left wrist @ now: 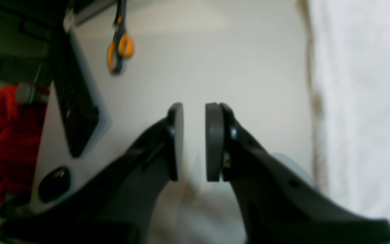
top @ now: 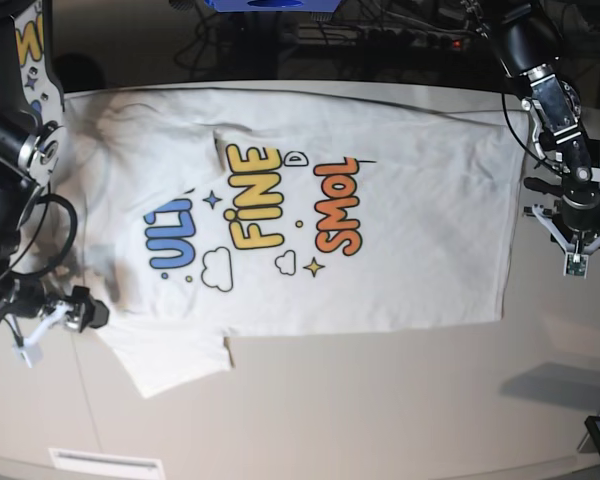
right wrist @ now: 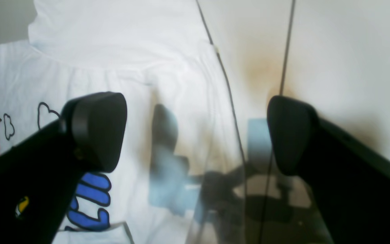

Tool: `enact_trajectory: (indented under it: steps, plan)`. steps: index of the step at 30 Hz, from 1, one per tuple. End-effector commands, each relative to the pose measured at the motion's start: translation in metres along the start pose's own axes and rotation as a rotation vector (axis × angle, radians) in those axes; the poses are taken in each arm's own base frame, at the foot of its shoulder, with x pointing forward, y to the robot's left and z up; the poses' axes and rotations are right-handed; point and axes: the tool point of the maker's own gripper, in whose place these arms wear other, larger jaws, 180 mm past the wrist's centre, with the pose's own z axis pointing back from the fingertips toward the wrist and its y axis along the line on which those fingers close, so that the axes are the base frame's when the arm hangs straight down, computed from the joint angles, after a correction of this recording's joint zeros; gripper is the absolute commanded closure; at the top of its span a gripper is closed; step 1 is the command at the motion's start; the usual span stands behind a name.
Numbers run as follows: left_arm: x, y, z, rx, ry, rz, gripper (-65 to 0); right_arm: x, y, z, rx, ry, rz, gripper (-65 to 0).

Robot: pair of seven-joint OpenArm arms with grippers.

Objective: Fold the T-shirt properly
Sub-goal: 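Release the shoulders and move both grippers along the shirt's side edges, then lower both grippers and pinch the shirt's side edges near the hem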

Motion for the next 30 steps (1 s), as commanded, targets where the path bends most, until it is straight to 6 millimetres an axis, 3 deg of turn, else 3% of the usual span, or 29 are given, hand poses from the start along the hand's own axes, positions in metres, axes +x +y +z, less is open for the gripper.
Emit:
enact_trajectory:
  steps: [1,8,18,22,30]
  plan:
    - [0.019,0.015,0.003,0.038,-0.062,-0.004,-12.1,0.034,-0.001,0.013,-0.001,-0.09,0.021,-64.0]
    - [0.012,0.015,0.0,0.032,-0.043,-0.006,-12.1,0.023,-0.001,0.009,0.001,-0.071,0.014,-64.0]
    - [0.01,0.015,0.002,0.032,-0.042,-0.014,-11.9,0.024,-0.009,0.009,-0.05,-0.065,0.057,-64.0]
    - [0.01,0.014,0.002,0.031,-0.04,-0.014,-11.9,0.022,-0.003,0.002,-0.061,-0.038,0.118,-64.0]
    - [0.01,0.014,0.002,0.031,-0.04,-0.014,-11.9,0.002,0.009,-0.018,-0.005,0.027,0.066,-64.0]
